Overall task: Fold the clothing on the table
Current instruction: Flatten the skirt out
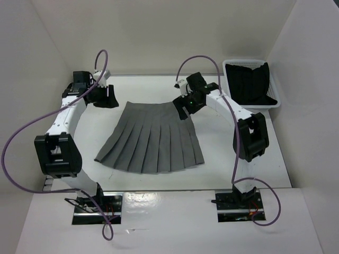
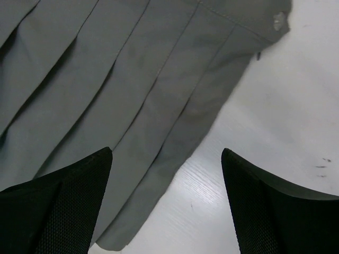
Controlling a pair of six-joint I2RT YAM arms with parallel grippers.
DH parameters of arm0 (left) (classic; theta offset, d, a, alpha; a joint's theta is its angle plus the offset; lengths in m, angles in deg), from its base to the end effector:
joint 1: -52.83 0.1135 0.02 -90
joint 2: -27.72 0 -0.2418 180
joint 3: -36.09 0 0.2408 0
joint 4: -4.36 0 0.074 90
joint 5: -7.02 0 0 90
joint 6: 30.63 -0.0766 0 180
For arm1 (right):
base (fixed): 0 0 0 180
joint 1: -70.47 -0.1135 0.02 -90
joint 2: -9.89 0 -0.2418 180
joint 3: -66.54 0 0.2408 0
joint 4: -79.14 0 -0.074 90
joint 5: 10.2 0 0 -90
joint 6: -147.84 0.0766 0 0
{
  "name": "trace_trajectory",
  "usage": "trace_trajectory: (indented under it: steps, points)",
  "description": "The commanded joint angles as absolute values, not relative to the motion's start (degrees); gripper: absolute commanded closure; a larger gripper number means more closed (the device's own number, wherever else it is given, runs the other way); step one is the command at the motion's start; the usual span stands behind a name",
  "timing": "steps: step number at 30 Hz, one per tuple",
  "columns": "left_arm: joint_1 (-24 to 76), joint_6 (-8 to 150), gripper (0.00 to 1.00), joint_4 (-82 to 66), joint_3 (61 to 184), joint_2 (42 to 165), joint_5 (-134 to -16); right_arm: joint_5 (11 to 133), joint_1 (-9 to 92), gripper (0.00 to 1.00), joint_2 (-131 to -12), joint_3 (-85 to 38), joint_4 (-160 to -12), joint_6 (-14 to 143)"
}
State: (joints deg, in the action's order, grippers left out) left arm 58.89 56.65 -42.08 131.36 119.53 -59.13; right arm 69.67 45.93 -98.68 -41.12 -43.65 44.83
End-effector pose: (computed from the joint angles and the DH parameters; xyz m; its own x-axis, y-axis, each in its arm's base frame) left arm 0.3746 0.0086 0.2715 -0.6678 -0.0272 -0.7438 0.2296 0.9431 -0.2406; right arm 0.3734 0.1853 0.2120 -0.6416 -0.5365 -0.5482 -0.6546 0.7555 0.0266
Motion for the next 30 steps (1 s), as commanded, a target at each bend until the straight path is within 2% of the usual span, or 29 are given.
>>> trace_trajectory:
  steps: [1, 7, 13, 17, 18, 21, 30]
  points:
    - [58.72, 56.31, 0.36, -43.20, 132.96, 123.42, -55.55, 66.70, 44.36, 0.13, -98.83, -42.82, -46.09, 45.45]
    - [58.72, 53.49, 0.33, -41.89, 125.76, 120.71, -61.88, 73.02, 38.04, 0.13, -96.98, -37.19, -49.61, 43.96]
    - [60.12, 52.34, 0.29, -43.90, 122.42, 113.60, -64.88, 77.76, 32.59, 0.10, -100.66, -40.17, -48.91, 45.88]
    - [60.12, 55.32, 0.21, -46.36, 121.89, 106.30, -68.39, 80.06, 32.06, 0.08, -104.70, -43.95, -49.43, 50.10]
    - [60.12, 55.33, 0.14, -46.37, 121.36, 104.99, -68.91, 80.85, 32.06, 0.08, -105.50, -44.82, -49.43, 52.11]
    - [60.12, 56.65, 0.00, -47.16, 119.96, 99.62, -70.85, 80.86, 32.06, 0.08, -109.11, -50.26, -48.12, 55.71]
    - [62.58, 59.46, 0.00, -44.35, 112.92, 89.86, -73.84, 80.41, 27.50, 0.07, -119.13, -62.66, -44.34, 60.13]
